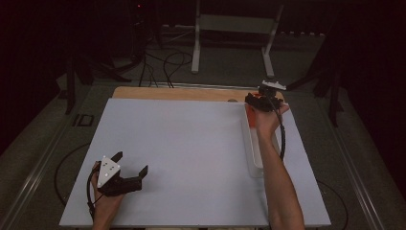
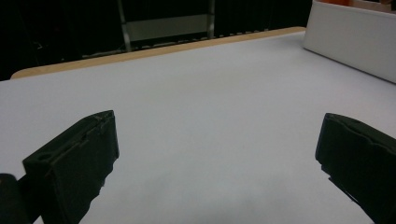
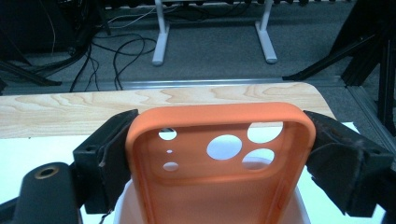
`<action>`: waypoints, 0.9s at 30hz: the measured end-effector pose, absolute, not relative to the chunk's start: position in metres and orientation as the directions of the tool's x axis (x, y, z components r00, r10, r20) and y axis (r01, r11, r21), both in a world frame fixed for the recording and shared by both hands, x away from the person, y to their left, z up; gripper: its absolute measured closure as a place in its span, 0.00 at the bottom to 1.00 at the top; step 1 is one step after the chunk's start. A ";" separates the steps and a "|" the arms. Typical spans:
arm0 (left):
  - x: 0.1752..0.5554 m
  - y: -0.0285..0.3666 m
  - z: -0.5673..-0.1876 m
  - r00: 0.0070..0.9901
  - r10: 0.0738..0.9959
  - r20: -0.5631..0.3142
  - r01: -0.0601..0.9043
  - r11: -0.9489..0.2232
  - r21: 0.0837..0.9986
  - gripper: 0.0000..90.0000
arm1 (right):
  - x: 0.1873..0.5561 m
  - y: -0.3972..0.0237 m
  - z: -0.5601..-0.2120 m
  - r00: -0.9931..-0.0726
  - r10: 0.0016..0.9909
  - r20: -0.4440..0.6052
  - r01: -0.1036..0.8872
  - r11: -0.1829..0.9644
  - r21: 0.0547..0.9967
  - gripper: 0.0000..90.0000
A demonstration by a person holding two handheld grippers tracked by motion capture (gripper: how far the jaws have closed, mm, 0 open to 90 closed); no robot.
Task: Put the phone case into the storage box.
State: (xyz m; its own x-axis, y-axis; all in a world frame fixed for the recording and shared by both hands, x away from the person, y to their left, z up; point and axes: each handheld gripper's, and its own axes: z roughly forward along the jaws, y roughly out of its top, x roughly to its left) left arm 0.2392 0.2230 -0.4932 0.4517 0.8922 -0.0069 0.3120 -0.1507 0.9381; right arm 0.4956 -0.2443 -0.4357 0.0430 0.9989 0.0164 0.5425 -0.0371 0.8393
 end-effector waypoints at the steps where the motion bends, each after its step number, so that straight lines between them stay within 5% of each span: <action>1: 0.239 0.223 -0.493 0.452 0.892 -0.008 0.312 -0.150 0.938 0.00 | 0.496 -0.245 -0.436 0.043 0.999 0.021 0.543 -0.041 0.839 0.16; 27: 0.238 0.224 -0.493 0.452 0.892 -0.004 0.309 -0.153 0.939 0.00 | 0.493 -0.248 -0.432 0.018 0.999 0.050 0.519 -0.052 0.853 0.09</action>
